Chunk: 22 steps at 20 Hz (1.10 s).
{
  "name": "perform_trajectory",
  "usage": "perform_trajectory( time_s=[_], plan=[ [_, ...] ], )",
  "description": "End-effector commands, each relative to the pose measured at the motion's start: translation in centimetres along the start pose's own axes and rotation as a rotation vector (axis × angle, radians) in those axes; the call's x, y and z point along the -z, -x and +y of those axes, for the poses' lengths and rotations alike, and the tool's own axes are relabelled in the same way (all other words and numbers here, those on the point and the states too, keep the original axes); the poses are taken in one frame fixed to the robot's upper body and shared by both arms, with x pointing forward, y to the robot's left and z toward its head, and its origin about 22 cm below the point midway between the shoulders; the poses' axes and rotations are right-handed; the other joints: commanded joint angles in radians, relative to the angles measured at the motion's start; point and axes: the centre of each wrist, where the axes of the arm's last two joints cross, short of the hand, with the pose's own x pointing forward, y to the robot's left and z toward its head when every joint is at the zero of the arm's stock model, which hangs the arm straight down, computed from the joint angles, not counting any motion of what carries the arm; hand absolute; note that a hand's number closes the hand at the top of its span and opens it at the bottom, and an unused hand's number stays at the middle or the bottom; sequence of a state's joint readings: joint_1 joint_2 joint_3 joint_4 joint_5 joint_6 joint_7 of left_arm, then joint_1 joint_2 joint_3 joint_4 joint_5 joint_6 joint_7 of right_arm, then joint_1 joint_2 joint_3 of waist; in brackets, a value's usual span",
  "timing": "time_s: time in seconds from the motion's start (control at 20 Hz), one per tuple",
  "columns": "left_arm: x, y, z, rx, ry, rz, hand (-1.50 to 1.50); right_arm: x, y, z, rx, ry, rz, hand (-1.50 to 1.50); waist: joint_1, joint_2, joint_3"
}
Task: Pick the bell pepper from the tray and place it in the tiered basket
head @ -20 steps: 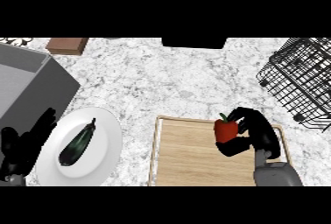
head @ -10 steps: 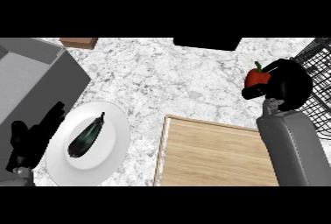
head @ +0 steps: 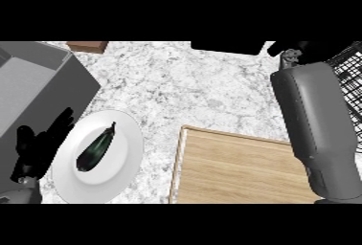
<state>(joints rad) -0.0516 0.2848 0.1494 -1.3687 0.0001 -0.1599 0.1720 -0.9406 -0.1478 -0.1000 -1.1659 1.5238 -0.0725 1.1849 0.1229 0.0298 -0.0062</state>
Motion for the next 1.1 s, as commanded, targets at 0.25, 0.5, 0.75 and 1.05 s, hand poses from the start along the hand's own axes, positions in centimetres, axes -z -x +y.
perform_trajectory(
  time_s=[0.25,0.5,0.75,1.05],
  plan=[
    [-0.3,0.6,-0.8,-0.015,-0.015,0.0,0.0,5.2,-3.2,-1.1,0.028,0.14,0.188,1.5,-0.025,0.003,0.006],
    [0.0,0.4,1.4,-0.016,-0.028,0.006,0.0,9.6,-0.5,0.2,0.014,0.185,0.203,1.5,-0.04,0.005,0.007],
    [-0.4,1.3,-0.1,-0.036,-0.054,0.009,0.0,12.5,0.5,-1.8,0.253,0.216,0.192,1.5,-0.041,0.006,0.01],
    [-0.5,0.8,0.2,-0.014,-0.043,0.002,0.0,16.2,3.5,-0.9,0.282,0.221,0.186,1.5,-0.046,0.001,0.009]
  ],
)
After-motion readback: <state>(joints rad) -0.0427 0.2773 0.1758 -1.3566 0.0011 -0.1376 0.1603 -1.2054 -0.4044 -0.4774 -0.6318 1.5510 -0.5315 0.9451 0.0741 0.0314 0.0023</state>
